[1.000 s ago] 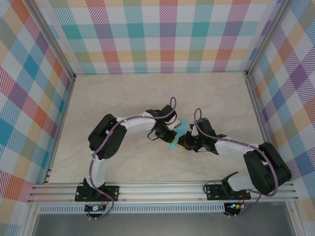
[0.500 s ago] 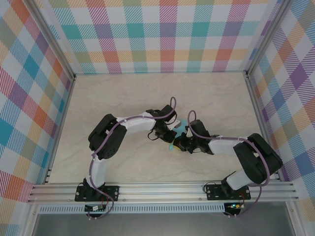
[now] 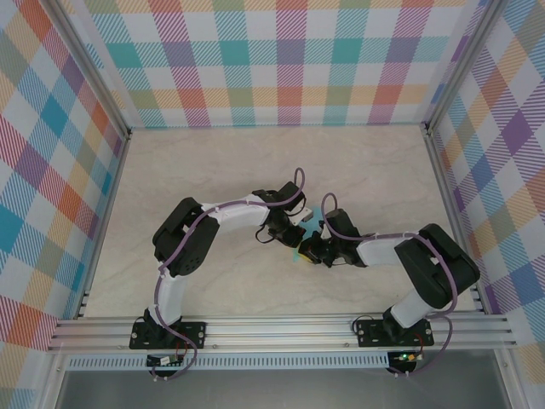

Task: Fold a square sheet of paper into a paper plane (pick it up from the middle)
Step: Third fold the triangle at the center of the table.

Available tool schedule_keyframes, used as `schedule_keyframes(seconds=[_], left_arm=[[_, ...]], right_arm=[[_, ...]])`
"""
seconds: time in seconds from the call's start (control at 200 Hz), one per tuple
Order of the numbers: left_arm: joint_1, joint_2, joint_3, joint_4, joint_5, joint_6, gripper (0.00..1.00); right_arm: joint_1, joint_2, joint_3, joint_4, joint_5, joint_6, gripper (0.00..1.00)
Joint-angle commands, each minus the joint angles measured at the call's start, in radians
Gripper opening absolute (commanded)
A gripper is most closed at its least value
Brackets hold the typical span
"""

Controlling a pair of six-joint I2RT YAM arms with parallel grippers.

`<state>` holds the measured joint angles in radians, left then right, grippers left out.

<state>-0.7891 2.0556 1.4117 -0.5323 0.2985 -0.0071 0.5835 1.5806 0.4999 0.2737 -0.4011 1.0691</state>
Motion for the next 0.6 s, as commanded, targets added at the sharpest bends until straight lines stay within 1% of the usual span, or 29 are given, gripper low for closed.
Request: schedule_keyframes(seconds=[0.0, 0.19, 0.36, 0.595], left_arm=[[0.003, 0.036, -0.027, -0.015, -0.004, -0.003, 0.04], [0.003, 0.033, -0.033, -0.017, -0.005, -0.001, 0.05], [0.003, 0.034, -0.03, -0.017, -0.004, 0.0, 0.04], [0.003, 0.034, -0.027, -0.016, -0.003, -0.001, 0.04]], right_arm=[[0.007, 0.027, 0.008, -0.013, 0.013, -0.018, 0.08], [0.007, -0.023, 0.007, -0.029, 0.009, -0.022, 0.09], [0.014, -0.08, 0.0, -0.008, -0.027, -0.018, 0.1], [0.038, -0.027, -0.032, 0.081, -0.03, 0.03, 0.1]])
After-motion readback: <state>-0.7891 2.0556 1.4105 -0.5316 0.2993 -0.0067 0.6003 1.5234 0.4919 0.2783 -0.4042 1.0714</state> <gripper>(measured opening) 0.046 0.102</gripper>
